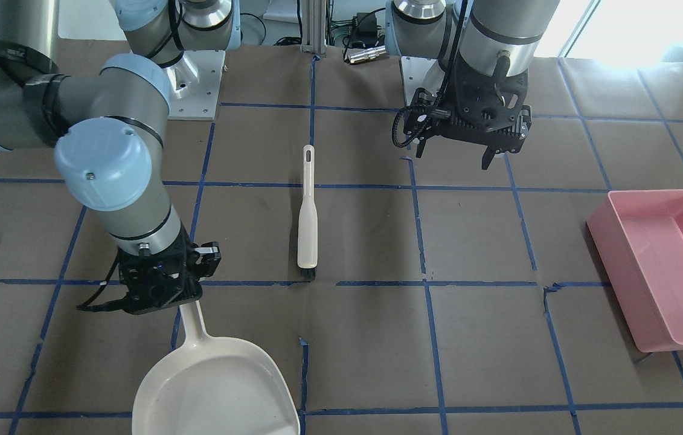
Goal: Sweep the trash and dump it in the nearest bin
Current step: 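Set the brush down with the left gripper while the right arm returns the dustpan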
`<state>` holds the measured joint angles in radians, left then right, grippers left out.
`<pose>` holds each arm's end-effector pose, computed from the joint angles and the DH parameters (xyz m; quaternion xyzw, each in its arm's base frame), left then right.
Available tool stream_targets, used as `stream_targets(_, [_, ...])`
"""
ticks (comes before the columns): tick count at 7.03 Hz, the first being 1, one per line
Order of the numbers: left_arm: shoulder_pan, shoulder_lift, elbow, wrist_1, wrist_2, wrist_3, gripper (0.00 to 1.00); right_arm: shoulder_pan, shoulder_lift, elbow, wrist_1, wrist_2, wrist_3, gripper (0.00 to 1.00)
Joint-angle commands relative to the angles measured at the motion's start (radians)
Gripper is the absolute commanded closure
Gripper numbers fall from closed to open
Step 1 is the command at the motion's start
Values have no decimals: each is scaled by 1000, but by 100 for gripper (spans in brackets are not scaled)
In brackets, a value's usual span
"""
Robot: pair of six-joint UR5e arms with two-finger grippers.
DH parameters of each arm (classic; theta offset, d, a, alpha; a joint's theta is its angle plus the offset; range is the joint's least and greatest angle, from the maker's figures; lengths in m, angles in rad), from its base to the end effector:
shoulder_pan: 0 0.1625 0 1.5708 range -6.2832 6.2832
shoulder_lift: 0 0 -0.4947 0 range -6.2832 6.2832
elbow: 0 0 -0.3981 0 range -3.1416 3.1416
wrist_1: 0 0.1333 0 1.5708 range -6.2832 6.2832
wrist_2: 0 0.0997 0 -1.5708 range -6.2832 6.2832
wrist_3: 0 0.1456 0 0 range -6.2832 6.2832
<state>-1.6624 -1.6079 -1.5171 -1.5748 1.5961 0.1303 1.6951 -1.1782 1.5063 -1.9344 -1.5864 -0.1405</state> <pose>-0.1765 -0.5039 0.5192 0.1106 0.9938 -0.0060 0.0128 0.2132 -0.6495 0.3493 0.1319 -0.9911 0.0177 0.0079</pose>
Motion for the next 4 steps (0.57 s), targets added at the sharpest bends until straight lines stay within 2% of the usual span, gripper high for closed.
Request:
stream_targets(1, [1, 9, -29, 10, -2, 2, 0, 99, 60, 0, -93, 0, 126, 92])
stream_targets(4, [6, 11, -31, 35, -14, -21, 0, 185, 110, -4, -147, -1, 252, 91])
